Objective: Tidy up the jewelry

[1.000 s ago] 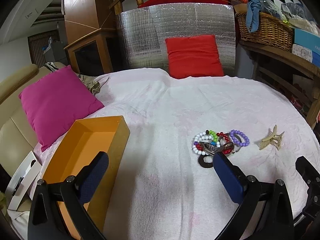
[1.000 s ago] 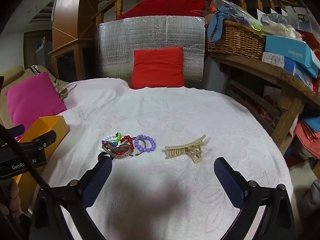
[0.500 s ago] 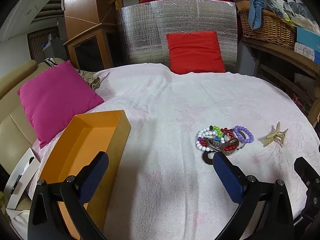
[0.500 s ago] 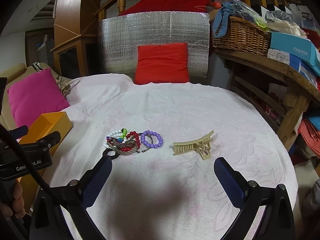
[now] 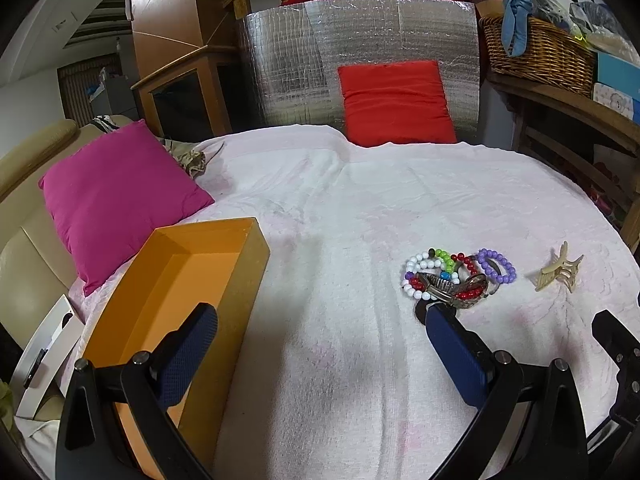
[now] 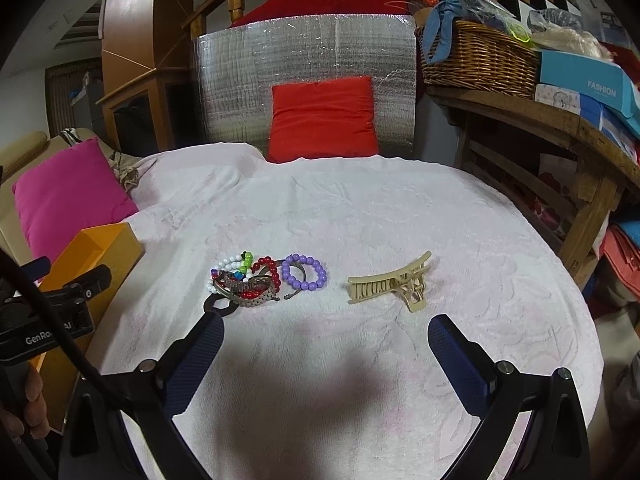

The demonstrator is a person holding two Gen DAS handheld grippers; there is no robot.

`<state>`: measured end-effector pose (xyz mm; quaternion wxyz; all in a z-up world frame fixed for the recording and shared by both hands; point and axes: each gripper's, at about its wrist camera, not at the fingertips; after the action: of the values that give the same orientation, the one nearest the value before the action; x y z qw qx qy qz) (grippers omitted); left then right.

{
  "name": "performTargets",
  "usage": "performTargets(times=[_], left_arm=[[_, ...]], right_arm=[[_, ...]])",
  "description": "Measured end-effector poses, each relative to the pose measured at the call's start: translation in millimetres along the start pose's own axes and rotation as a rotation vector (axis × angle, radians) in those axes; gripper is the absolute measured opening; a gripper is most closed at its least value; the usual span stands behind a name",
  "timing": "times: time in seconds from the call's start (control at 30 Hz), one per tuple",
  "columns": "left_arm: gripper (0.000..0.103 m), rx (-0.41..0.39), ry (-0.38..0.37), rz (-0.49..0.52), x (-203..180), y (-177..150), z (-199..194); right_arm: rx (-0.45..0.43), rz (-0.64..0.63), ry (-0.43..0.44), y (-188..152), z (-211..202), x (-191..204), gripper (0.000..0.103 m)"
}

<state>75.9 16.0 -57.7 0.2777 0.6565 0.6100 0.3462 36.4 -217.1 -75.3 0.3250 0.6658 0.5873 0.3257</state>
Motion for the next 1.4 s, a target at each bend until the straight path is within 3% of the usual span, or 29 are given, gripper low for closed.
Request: performTargets(times=[1.07, 1.23, 1.4], left_arm=[[0.103, 0.027, -0.010, 0.009, -4, 0, 13], [0.103, 0.071, -0.075, -0.011, 1, 3, 27], [0.103, 0.100, -0.159, -0.068, 10, 8, 42]], right_arm=[[0.003, 0.065, -0.014, 11, 8, -27, 0.103], [0.011, 0.112, 0.023, 21, 13, -44, 0.103], [0.066, 0.240, 0.138, 33, 30, -75, 0.103]])
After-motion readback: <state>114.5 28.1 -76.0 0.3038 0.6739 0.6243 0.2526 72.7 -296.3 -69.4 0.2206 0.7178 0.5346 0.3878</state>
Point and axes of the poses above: each gripper's, at about its wrist camera, not at the fingertips, and z roughly the way its jaws point, x to its left, y to its top, and after that the axes turned 2 degrees about -y, right-handed
